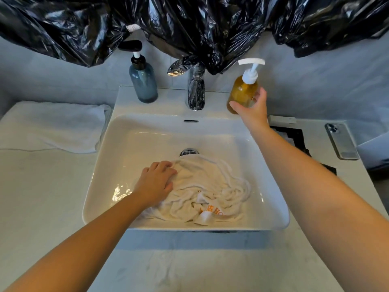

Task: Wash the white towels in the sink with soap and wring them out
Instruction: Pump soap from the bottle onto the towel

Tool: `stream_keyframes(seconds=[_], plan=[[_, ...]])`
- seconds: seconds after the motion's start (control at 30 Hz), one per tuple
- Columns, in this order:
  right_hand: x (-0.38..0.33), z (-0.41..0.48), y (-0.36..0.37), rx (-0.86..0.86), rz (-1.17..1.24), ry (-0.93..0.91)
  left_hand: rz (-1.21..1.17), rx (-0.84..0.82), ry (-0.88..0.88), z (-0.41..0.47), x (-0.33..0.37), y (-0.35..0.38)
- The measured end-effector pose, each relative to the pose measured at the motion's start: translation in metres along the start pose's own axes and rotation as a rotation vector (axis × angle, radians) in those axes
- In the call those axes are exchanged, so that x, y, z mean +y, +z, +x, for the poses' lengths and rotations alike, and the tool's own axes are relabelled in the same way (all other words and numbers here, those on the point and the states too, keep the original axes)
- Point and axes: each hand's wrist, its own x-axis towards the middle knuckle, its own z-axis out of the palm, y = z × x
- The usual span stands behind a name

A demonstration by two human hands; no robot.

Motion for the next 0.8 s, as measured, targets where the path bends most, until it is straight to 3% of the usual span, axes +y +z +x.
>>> stream_keyframes(seconds=[0.2, 0.37, 0.57, 0.8], plan=[[-0.015, 0.016, -0.001, -0.08, -0.084, 0.041, -0.156, -0.027, 0.008, -0.006, -0.005, -0.006], [-0.007, -0.057, -0.026, -0.105, -0.109, -0.109, -0.492, 0.217, -0.076, -0.012, 0.005, -0.046], [0.008, -0.112, -0.04, -0.318, -0.562, -0.275, -0.935, 0.432, -0.065, 0.002, 0.043, -0.123], [0.004, -0.124, -0.023, -0.346, -0.945, -0.529, -1.026, 0.465, -0.065, 0.047, 0.081, -0.134]])
